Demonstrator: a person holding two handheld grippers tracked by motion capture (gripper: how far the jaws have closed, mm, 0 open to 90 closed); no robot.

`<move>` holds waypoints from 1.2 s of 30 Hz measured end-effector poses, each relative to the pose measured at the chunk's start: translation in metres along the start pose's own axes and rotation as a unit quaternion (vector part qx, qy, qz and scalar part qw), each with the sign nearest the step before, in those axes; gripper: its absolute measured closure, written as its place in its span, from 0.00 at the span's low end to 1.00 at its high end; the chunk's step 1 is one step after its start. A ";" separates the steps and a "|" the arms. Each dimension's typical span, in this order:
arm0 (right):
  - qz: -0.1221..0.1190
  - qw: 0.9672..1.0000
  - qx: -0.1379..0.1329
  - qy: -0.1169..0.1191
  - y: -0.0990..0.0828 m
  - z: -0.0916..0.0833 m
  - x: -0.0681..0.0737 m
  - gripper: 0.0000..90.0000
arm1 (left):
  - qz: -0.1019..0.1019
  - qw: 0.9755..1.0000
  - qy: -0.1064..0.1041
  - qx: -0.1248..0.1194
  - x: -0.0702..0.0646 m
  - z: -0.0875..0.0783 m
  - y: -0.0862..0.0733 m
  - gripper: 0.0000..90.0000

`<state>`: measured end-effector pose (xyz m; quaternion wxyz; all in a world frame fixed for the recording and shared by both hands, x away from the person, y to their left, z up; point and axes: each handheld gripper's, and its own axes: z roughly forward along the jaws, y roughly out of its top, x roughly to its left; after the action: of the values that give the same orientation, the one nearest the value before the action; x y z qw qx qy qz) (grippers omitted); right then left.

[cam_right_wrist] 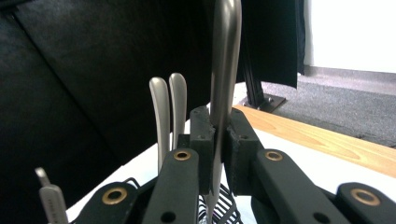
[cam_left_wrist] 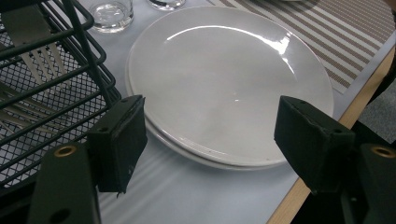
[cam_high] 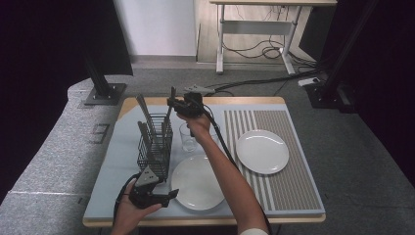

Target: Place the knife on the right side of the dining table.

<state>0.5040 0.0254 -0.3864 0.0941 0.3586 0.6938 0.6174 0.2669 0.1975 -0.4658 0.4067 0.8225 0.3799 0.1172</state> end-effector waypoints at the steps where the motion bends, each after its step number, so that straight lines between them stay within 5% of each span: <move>1: 0.001 1.000 -0.003 0.001 0.000 -0.002 0.000 0.92 | -0.001 1.000 0.000 0.000 0.000 0.000 0.000 0.28; 36: 0.002 0.997 -0.075 0.010 0.018 -0.060 0.006 0.92 | 0.001 1.000 0.006 0.004 0.000 0.001 0.000 0.29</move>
<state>0.4724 -0.0188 -0.3547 0.1128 0.3460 0.6460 0.6710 0.2675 0.1969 -0.4667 0.4014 0.8235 0.3821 0.1212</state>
